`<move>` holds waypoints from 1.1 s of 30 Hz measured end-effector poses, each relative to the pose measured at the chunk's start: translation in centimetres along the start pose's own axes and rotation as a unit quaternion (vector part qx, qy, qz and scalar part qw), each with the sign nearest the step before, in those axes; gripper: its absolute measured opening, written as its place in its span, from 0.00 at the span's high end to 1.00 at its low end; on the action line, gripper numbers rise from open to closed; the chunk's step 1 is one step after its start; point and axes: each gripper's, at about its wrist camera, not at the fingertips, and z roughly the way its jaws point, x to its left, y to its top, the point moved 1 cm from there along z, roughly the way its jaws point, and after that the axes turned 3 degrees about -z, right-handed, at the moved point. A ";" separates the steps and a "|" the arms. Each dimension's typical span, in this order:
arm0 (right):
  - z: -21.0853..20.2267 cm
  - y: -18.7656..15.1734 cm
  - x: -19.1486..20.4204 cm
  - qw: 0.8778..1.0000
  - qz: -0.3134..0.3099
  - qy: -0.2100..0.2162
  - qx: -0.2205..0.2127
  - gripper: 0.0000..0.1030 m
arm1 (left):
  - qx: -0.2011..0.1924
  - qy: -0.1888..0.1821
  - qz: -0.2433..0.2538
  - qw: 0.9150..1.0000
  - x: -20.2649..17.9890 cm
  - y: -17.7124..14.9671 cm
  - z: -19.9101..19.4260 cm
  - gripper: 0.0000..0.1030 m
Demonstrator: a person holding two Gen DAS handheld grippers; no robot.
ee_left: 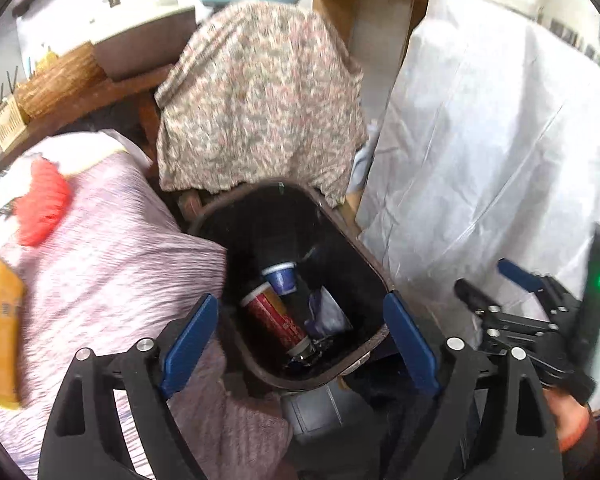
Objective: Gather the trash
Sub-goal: 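Open the left gripper over the bin to drop the purple bag, then grasp the yellow chip can with the left gripper and lift it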
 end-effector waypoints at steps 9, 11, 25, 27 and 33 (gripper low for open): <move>-0.3 0.1 4.3 0.998 -0.044 0.032 0.005 0.18 | -0.042 0.024 0.002 0.999 5.0 -0.2 -6.3 0.15; -0.3 0.1 5.3 0.998 -0.056 0.040 0.006 0.18 | -0.044 0.028 -0.009 0.999 7.2 -0.1 -7.8 0.15; -2.4 1.7 13.4 0.986 -0.134 0.101 -0.013 0.18 | 0.029 0.063 -0.059 0.996 20.0 1.2 -8.7 0.11; -2.7 1.8 14.4 0.983 -0.145 0.107 -0.017 0.18 | 0.057 0.065 -0.043 0.995 20.6 1.6 -7.2 0.11; -3.0 1.8 16.8 0.978 -0.169 0.120 -0.016 0.17 | 0.106 0.073 -0.004 0.992 21.3 2.3 -4.4 0.13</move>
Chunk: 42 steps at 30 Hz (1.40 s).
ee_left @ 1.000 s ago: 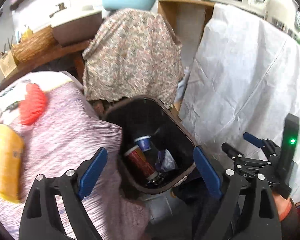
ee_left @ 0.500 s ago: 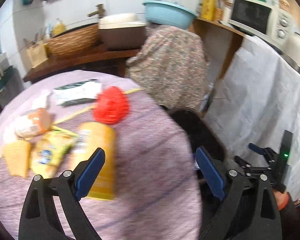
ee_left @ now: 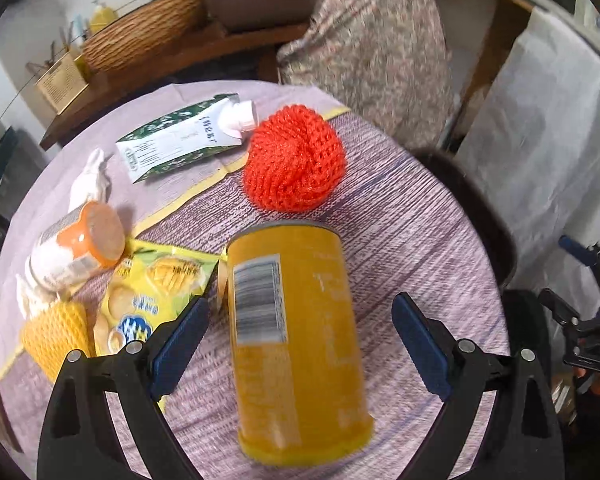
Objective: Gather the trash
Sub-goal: 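Grasp the yellow chip can with the left gripper and lift it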
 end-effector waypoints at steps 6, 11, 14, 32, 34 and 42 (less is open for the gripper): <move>0.5 0.7 1.6 1.000 -0.020 0.010 0.005 0.17 | 0.043 0.004 0.021 0.999 0.1 0.7 2.1 0.26; 0.1 2.0 2.6 0.999 -0.033 0.016 -0.008 0.17 | 0.031 -0.012 0.012 0.999 0.6 0.3 1.6 0.35; 0.2 2.9 3.4 0.999 -0.042 0.026 -0.013 0.17 | 0.003 -0.022 -0.008 1.000 1.2 -0.3 0.3 0.35; 6.9 13.4 10.1 0.990 -0.072 0.121 0.011 0.17 | -0.159 -0.050 -0.103 0.981 3.2 -6.0 -6.1 0.36; 8.0 14.3 10.9 0.989 -0.080 0.124 0.021 0.17 | -0.164 -0.053 -0.108 0.979 3.3 -6.2 -6.2 0.36; 11.9 16.8 12.6 0.990 -0.084 0.109 0.037 0.17 | -0.179 -0.062 -0.122 0.974 3.9 -7.2 -6.5 0.36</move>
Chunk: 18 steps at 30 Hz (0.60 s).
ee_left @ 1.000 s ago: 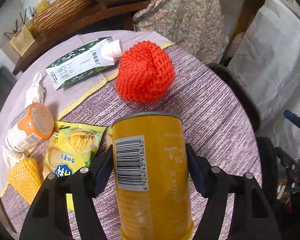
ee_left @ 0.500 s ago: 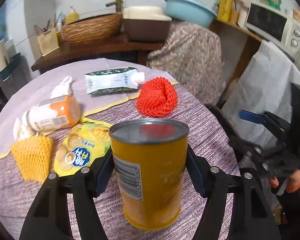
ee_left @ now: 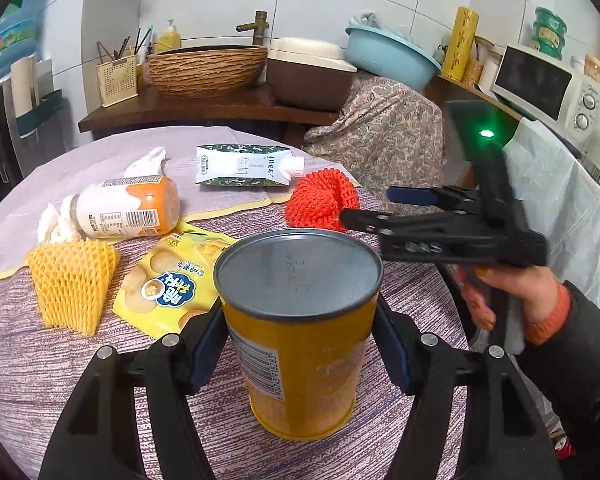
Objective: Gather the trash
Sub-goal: 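Grasp the yellow chip can with the left gripper and lift it, then grasp the red foam fruit net with the right gripper while the left carries the can toward the bin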
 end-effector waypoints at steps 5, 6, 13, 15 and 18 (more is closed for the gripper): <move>2.7 0.8 -0.3 1.000 0.002 -0.009 0.021 0.24 | -0.003 -0.005 -0.003 1.000 0.2 -0.2 -0.2 0.36; 3.4 1.0 -0.4 1.000 0.005 -0.007 0.028 0.27 | -0.004 -0.005 -0.002 1.000 0.2 -0.3 -0.2 0.36; 4.2 0.7 -1.8 0.999 0.039 0.003 0.035 0.72 | -0.009 -0.002 0.002 1.000 0.1 -0.4 -0.3 0.36; 3.5 0.5 -2.1 0.999 0.040 0.002 0.024 0.78 | -0.011 0.000 0.001 1.000 0.0 -0.4 -0.2 0.36; 2.2 0.0 -2.4 0.999 0.041 0.000 0.008 0.81 | -0.012 0.005 0.004 1.000 -0.2 -0.4 -0.2 0.36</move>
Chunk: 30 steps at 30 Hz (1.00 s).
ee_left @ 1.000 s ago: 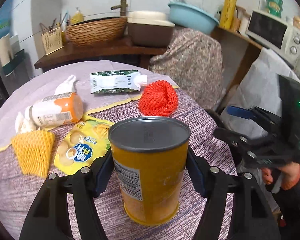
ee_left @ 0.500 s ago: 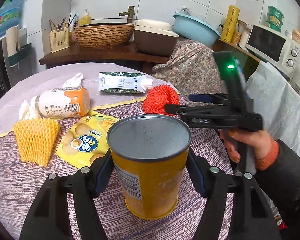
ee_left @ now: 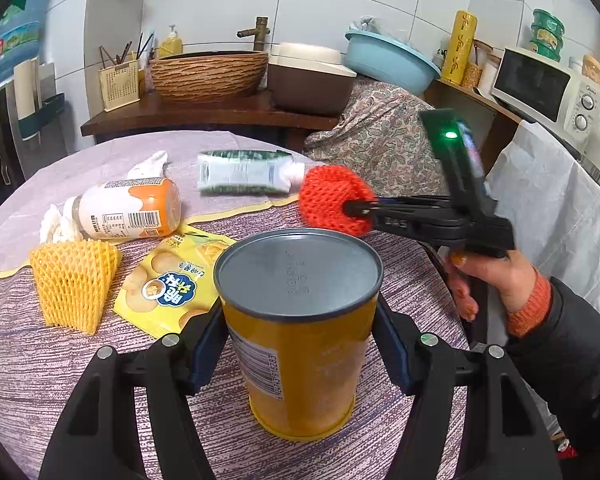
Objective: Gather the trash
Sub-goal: 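Grasp the red foam fruit net with the right gripper while the left carries the can toward the bin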
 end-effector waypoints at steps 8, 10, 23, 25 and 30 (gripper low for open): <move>-5.0 -2.5 -1.6 0.999 0.013 0.004 -0.044 0.82 | -0.001 -0.011 -0.018 1.000 -0.5 -0.4 -0.4 0.36; -6.7 -3.7 -2.2 0.998 0.019 0.007 -0.054 0.81 | -0.003 -0.013 -0.017 1.000 -1.0 -0.5 -0.6 0.36; -16.4 -12.9 -9.2 0.990 0.086 -0.059 -0.096 0.81 | -0.030 -0.099 -0.001 0.995 -9.6 0.4 -1.1 0.36; -16.6 -14.3 -10.4 0.989 0.090 -0.079 -0.087 0.81 | -0.026 -0.112 0.005 0.993 -11.4 0.4 -0.6 0.36; -15.7 -17.2 -12.9 0.988 0.112 -0.096 -0.055 0.81 | -0.018 -0.137 0.014 0.990 -15.2 0.2 0.9 0.36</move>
